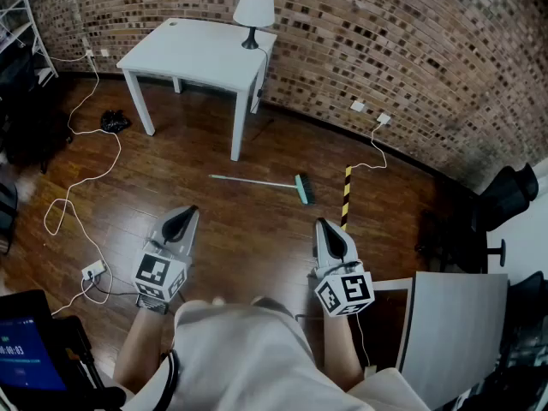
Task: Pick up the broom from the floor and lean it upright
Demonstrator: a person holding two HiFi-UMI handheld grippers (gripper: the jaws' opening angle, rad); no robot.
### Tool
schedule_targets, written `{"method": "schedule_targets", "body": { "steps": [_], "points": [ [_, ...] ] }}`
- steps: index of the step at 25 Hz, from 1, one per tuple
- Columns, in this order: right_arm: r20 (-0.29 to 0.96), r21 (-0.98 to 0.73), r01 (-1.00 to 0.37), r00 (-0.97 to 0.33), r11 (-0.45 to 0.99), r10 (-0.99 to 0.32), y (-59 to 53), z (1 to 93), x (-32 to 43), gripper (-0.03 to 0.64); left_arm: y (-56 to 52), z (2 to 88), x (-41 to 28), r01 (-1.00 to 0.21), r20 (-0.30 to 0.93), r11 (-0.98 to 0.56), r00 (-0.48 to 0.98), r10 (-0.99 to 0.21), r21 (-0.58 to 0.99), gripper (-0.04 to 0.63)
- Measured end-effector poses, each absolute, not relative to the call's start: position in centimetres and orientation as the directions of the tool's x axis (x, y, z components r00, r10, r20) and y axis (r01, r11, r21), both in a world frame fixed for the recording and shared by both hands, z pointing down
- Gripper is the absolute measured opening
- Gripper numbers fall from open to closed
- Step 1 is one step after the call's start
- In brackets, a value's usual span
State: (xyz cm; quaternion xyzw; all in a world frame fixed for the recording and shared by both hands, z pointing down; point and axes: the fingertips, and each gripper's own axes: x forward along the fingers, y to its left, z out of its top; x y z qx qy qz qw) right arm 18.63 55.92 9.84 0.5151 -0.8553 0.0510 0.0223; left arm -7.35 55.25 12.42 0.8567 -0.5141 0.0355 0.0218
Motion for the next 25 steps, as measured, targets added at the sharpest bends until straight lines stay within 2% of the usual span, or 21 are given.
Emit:
{"method": "schedule_targets", "body": {
  "steps": [13,25],
  "points": [
    [0.104,-0.053,-0.886,-0.464,0.461,-0.880,48.9,11.6,19.1,0.012,48.9,14.0,-7.7,-0.863,0.099,-0.506,0.503,-0.859,-0.006,-0.002],
    [0.084,-0.072,-0.865,-0.502,0.497,-0.861,30.4,11.0,25.3,0.012,31.1,11.5,-2.1,-0.920,0.099,-0.386,0.378,-0.920,-0.071,-0.002]
  ]
}}
